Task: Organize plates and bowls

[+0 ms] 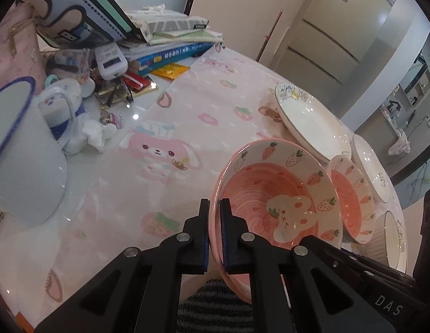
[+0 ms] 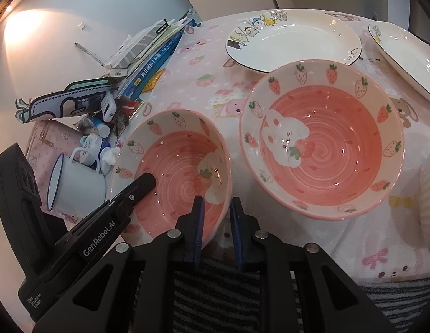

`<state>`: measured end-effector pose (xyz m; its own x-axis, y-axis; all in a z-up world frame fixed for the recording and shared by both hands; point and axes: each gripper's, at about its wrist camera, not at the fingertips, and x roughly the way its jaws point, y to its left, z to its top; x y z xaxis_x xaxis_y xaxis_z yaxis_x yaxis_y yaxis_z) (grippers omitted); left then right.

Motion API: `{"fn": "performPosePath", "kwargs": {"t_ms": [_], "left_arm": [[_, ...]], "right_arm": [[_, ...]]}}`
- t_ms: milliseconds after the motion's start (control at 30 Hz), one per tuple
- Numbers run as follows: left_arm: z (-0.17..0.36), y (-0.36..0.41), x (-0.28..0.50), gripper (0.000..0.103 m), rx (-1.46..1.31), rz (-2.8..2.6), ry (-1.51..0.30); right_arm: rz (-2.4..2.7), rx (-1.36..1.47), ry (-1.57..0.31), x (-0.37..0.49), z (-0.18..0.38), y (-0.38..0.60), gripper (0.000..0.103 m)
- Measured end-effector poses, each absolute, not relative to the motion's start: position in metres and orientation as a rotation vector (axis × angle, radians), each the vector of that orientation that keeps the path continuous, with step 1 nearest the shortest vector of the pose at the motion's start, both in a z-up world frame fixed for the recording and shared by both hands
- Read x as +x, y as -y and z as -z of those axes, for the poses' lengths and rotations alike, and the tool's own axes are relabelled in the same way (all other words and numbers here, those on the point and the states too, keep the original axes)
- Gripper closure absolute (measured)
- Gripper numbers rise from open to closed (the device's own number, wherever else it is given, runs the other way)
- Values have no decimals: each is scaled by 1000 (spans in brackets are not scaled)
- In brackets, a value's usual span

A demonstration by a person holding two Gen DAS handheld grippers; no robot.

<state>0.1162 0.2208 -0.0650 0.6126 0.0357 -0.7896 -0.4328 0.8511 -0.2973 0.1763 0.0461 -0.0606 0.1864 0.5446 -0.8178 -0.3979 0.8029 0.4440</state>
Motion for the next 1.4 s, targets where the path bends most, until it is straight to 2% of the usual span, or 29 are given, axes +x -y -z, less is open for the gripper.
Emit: {"fn": "performPosePath", "kwargs": {"t_ms": [333, 767, 933, 1400], "left_arm": [[-3, -201, 94, 95, -449, -289, -740], [-62, -145, 111, 95, -402, -195, -628], [-62, -128, 122, 95, -383, -174, -639], [-5, -114, 161, 94, -367, -164, -769]], "right_arm": [[-752, 157, -1080, 160, -1, -30, 85], [-744, 188, -930, 167, -69, 34, 85], [-729, 194, -919, 175, -72, 51, 85], [-653, 208, -1016, 203, -20, 64, 85]]}}
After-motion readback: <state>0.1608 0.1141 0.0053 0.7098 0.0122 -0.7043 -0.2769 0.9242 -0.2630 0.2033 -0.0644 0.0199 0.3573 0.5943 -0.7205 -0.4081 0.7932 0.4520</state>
